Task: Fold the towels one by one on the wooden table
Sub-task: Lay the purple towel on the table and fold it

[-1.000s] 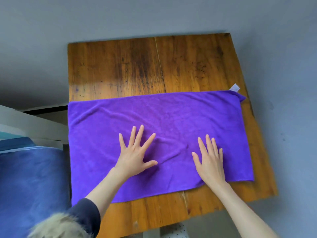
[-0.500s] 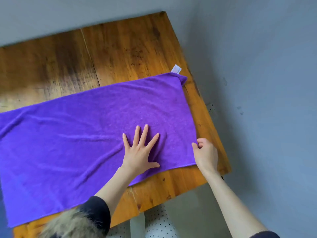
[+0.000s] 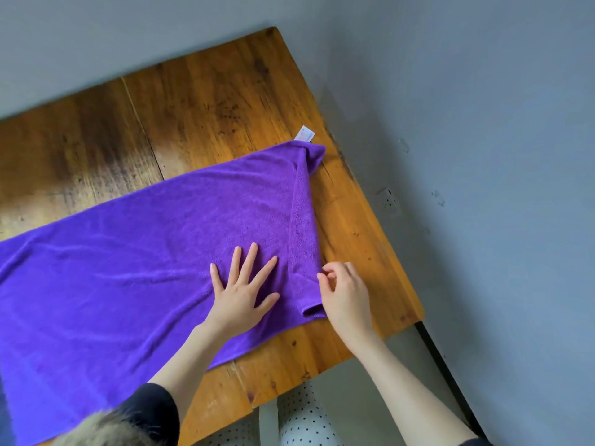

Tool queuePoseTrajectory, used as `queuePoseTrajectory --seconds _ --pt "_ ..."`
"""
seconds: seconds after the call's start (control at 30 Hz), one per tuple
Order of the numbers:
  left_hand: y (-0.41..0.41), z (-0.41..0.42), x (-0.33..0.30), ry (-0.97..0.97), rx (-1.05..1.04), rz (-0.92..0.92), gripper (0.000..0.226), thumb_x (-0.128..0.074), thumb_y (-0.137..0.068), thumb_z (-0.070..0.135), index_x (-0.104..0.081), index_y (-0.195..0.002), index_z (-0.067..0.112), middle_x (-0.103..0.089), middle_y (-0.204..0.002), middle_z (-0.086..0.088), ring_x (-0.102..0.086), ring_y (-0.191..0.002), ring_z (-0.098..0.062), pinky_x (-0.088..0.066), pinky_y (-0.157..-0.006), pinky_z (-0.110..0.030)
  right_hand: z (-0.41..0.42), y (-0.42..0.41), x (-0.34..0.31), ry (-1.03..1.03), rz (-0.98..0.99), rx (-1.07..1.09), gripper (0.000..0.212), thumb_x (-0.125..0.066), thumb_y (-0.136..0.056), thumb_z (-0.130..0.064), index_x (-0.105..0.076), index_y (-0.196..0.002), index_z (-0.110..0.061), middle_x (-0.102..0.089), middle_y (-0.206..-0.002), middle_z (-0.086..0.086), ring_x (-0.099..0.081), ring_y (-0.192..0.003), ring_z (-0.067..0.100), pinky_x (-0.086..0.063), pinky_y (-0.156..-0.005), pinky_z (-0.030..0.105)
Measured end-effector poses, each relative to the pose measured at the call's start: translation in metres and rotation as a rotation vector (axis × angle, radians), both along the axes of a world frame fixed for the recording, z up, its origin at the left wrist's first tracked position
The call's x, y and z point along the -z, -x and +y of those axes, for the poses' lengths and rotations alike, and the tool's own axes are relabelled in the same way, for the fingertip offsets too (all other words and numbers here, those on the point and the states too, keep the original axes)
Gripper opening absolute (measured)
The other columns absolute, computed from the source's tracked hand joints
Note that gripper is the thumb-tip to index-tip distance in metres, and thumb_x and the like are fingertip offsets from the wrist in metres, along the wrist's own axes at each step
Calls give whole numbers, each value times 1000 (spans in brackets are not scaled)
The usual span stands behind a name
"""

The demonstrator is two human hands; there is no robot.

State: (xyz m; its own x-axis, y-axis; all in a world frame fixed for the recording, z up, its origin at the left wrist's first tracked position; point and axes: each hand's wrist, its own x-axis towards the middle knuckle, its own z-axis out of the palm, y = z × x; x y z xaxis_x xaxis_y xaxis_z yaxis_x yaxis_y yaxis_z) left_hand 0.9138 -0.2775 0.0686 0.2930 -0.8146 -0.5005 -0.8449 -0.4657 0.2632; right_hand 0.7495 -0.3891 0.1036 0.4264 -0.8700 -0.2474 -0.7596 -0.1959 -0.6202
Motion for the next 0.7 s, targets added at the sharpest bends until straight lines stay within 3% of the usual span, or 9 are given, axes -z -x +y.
queuePoseTrajectory --seconds 0.07,0.17,0.33,0.43,0.57,0.7 --pt "1 0 1 -36 28 -31 78 -38 -89 61 23 -135 47 44 -139 12 46 -125 -16 12 -105 -65 -7 2 3 -149 123 31 32 -61 -88 -31 -55 -114 -13 -55 -109 1 -52 -95 14 -38 -77 19" --pt "2 -1 -1 -63 32 -44 83 -40 -87 61 27 -134 44 45 -138 10 46 -125 -18 11 -104 -67 -11 -1 3 -325 199 52 39 -63 -86 -35 -51 -116 -13 -60 -105 2 -49 -86 11 -38 -72 20" --pt "3 -1 -3 -64 30 -52 83 -42 -87 60 22 -137 44 44 -139 9 45 -126 -19 9 -105 -67 -16 -5 4 -595 204 163 42 -69 -82 -28 -61 -113 -1 -65 -112 12 -61 -100 27 -48 -89 34" --pt "6 -3 -6 -30 -5 -47 79 -49 -87 55 3 -145 43 31 -149 8 33 -136 -20 7 -106 -66 -21 0 0 -547 190 181 28 -68 -84 -26 -69 -98 -2 -69 -101 8 -62 -92 22 -48 -81 29" --pt "18 -10 -14 41 -55 -58 68 -54 -88 44 -21 -147 33 6 -158 -3 10 -145 -28 0 -106 -67 -40 20 -7 -371 182 294 20 -65 -85 -26 -69 -98 -11 -65 -91 -1 -52 -79 13 -37 -70 20" --pt "29 -30 -18 115 39 -66 64 -51 -90 41 -23 -147 29 4 -158 -3 9 -144 -31 1 -106 -67 -66 48 -10 -281 116 470 6 -59 -89 -20 -60 -92 -14 -55 -82 -5 -51 -72 10 -32 -55 13"
